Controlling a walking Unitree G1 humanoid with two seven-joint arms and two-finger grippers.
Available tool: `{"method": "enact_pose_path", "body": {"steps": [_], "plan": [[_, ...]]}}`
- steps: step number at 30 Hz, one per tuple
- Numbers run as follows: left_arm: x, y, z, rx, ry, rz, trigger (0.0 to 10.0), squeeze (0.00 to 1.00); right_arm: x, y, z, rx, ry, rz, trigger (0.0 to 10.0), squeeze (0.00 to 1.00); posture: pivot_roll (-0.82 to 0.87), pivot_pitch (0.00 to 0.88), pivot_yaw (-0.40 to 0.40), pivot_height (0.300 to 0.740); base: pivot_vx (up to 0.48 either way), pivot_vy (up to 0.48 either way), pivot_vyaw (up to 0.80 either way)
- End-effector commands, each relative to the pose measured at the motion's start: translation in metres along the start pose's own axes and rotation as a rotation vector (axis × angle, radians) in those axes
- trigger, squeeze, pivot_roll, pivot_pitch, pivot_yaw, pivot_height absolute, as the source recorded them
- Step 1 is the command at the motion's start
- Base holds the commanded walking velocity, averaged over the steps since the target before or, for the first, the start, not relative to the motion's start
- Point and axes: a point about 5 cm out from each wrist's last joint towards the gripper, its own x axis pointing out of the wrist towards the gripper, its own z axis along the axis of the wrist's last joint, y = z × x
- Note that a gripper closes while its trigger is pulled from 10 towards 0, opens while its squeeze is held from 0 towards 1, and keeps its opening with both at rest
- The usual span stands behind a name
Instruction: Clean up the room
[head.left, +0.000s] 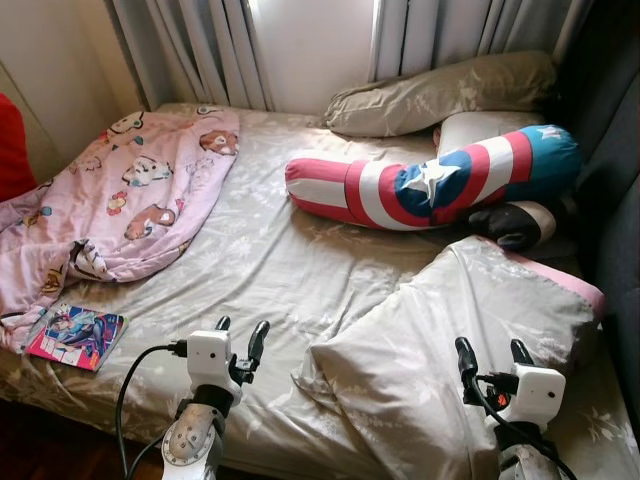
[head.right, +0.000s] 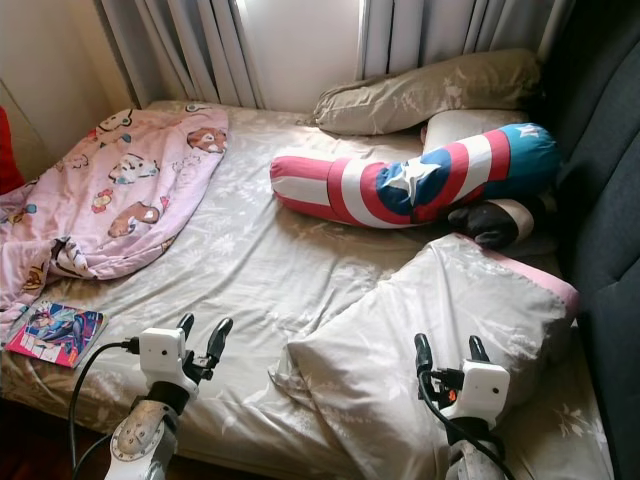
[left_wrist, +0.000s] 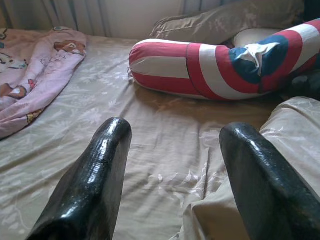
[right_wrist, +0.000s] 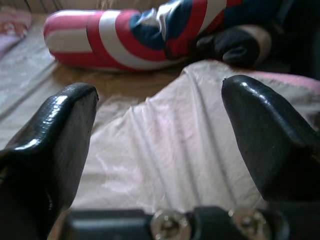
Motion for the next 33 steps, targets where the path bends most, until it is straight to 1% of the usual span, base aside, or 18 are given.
{"method": "enact_pose_path", "body": {"steps": [1, 5, 8, 12, 18, 24, 28, 33], "plan": [[-0.0002, 0.0013, 0.0025, -0.011, 0.001, 0.004, 10.0, 0.0, 0.0003, 0.004, 0.0015, -0.007, 0.005, 0.011, 10.0, 0.0, 0.02, 0.0, 0.023, 0.713, 0.0, 0.0, 0.0], [-0.0051, 0.001, 0.0034, -0.009, 0.011, -0.009, 10.0, 0.0, -0.0034, 0.0067, 0.0002, -0.012, 0.031, 0.015, 10.0, 0.0, 0.03, 0.0, 0.019, 0.683, 0.0, 0.0, 0.0], [-0.0068, 0.0008, 0.0032, -0.013, 0.018, -0.003, 10.0, 0.0, -0.003, 0.0071, 0.001, -0.01, 0.032, 0.023, 10.0, 0.0, 0.02, 0.0, 0.019, 0.663, 0.0, 0.0, 0.0], [-0.0046, -0.0039, 0.0032, -0.024, 0.028, -0.009, 10.0, 0.0, -0.0007, 0.005, 0.0045, 0.004, 0.019, 0.012, 10.0, 0.0, 0.02, 0.0, 0.016, 0.663, 0.0, 0.0, 0.0], [-0.0056, -0.0052, 0.0039, -0.029, 0.035, -0.009, 10.0, 0.0, -0.0012, 0.0042, 0.0055, -0.007, 0.025, 0.014, 10.0, 0.0, 0.02, 0.016, 0.008, 0.663, 0.0, 0.0, 0.0], [-0.0081, -0.0022, 0.0053, -0.031, 0.04, 0.01, 10.0, 0.0, -0.001, 0.004, 0.0023, -0.013, 0.07, 0.007, 10.0, 0.0, 0.02, 0.034, 0.0, 0.663, 0.0, 0.0, 0.0], [-0.0082, -0.0019, 0.0051, -0.033, 0.048, 0.011, 10.0, 0.0, -0.0002, 0.0053, 0.0032, -0.015, 0.063, 0.024, 10.0, 0.0, 0.02, 0.04, -0.003, 0.64, 0.0, 0.0, 0.0], [-0.008, -0.003, 0.0049, -0.044, 0.059, 0.01, 10.0, 0.0, 0.0024, 0.0059, 0.0042, -0.002, 0.064, 0.026, 10.0, 0.0, 0.02, 0.047, -0.004, 0.64, 0.0, 0.0, 0.0]]}}
